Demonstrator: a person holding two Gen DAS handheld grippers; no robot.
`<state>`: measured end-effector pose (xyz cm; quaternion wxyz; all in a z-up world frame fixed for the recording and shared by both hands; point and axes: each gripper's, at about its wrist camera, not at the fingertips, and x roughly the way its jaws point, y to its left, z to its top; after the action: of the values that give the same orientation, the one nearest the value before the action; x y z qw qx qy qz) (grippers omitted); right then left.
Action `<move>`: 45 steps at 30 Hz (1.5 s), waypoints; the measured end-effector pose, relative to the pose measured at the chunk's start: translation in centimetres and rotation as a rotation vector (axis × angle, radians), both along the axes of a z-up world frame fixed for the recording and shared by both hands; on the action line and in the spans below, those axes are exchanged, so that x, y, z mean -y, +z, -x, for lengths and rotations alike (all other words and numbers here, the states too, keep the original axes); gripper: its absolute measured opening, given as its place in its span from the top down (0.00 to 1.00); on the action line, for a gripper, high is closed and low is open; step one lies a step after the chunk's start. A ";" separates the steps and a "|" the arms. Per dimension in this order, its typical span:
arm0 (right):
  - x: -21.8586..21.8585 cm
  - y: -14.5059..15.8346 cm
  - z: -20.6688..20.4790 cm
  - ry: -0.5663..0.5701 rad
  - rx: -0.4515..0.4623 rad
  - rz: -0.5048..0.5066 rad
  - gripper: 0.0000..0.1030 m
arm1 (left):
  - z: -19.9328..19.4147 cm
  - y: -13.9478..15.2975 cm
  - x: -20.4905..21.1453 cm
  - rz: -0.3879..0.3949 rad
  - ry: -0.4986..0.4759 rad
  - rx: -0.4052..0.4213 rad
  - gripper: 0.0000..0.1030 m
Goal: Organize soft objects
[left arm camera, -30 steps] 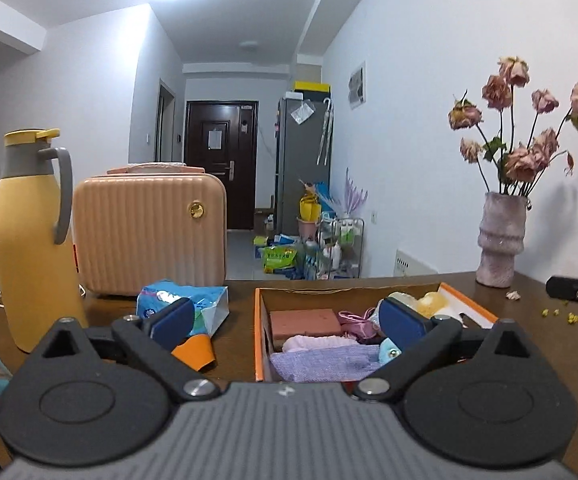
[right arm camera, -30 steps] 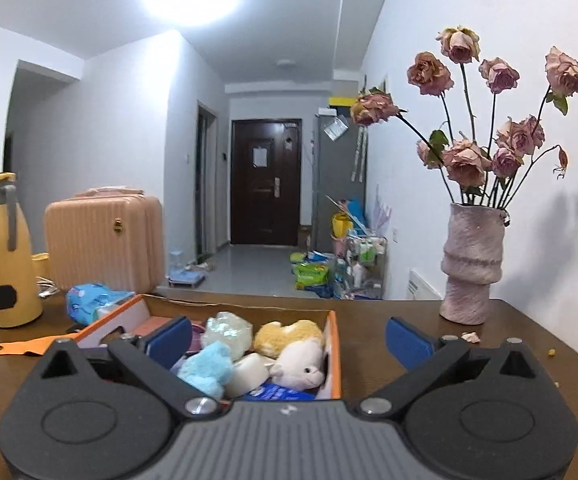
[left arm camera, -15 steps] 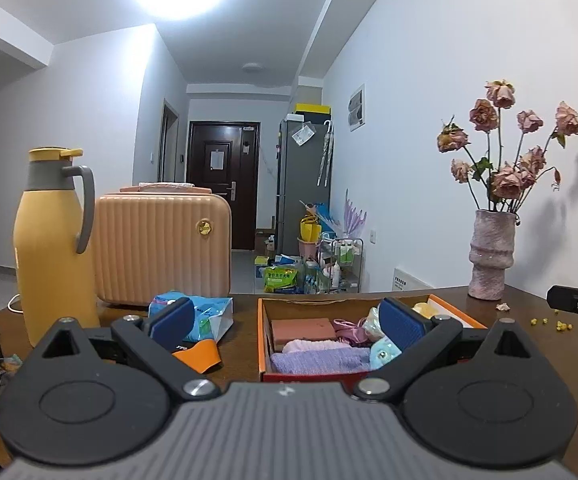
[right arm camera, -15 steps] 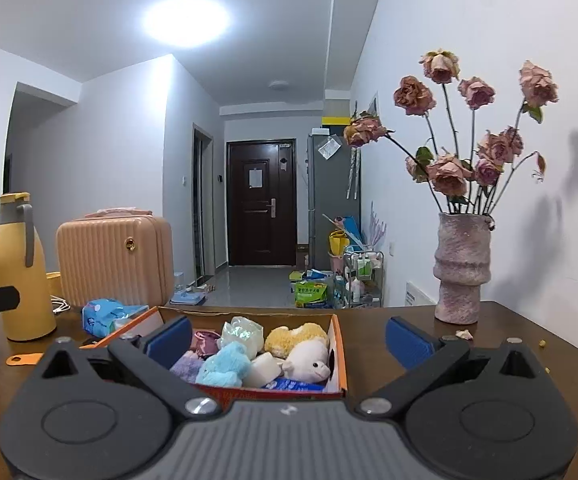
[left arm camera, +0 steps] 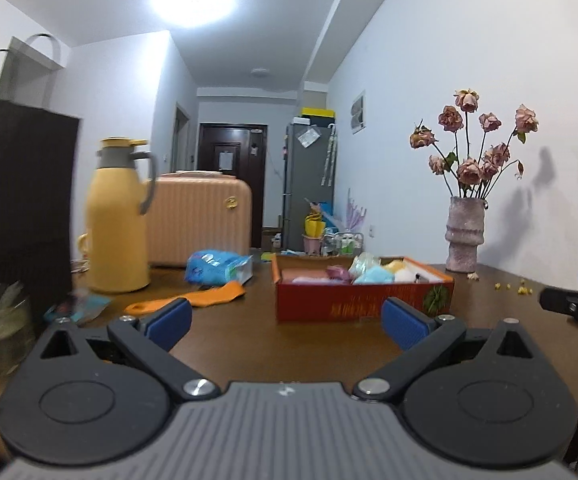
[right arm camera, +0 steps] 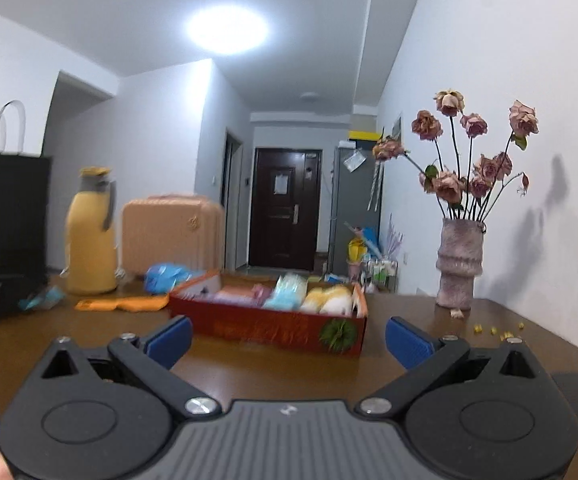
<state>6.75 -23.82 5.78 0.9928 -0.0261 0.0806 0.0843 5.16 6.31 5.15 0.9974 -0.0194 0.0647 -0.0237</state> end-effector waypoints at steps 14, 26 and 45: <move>-0.5 -2.5 8.1 -0.062 -0.097 -0.109 0.00 | 5.3 -1.8 1.0 -0.011 -0.028 -0.054 0.00; -0.9 -3.3 7.5 -0.033 -0.131 -0.106 0.00 | 5.3 -1.8 1.2 -0.019 -0.027 -0.050 0.00; -1.1 -3.5 7.3 -0.030 -0.141 -0.104 0.00 | 5.3 -1.8 1.0 -0.023 -0.028 -0.052 0.00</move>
<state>-0.59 -22.73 2.26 0.9859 0.0327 0.1461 0.0750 -0.19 5.27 3.33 0.9952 -0.0076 0.0910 -0.0366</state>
